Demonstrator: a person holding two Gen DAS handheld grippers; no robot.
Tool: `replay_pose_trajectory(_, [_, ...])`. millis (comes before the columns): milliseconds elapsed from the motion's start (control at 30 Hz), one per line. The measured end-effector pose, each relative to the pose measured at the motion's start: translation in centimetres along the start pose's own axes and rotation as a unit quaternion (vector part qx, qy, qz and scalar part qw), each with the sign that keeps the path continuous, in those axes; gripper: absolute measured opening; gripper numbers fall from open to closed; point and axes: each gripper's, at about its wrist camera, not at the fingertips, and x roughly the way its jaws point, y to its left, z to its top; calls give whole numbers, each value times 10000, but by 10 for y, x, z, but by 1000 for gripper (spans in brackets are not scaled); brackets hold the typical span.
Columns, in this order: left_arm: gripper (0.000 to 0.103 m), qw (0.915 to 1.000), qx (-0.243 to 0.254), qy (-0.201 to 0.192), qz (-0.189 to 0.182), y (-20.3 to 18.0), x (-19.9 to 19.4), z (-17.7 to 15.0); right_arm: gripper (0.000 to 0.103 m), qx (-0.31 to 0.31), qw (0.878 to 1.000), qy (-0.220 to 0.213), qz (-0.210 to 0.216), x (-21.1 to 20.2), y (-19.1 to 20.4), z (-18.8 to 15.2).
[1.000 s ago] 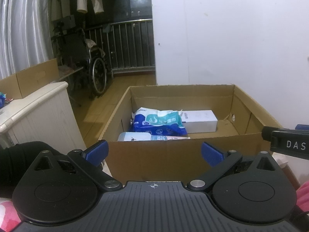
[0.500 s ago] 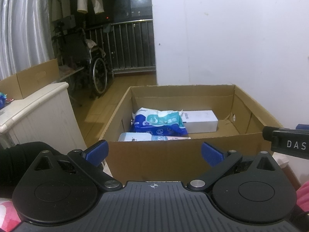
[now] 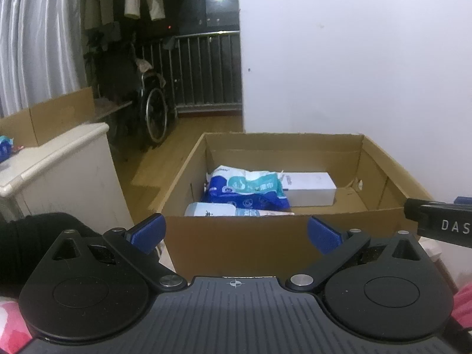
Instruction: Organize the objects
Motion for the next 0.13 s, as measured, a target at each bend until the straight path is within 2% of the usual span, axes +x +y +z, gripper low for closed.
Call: replay_pose_trajectory(133, [103, 10000, 69, -19, 29, -3, -1, 1, 78, -4, 10000, -3, -3, 0, 0, 1])
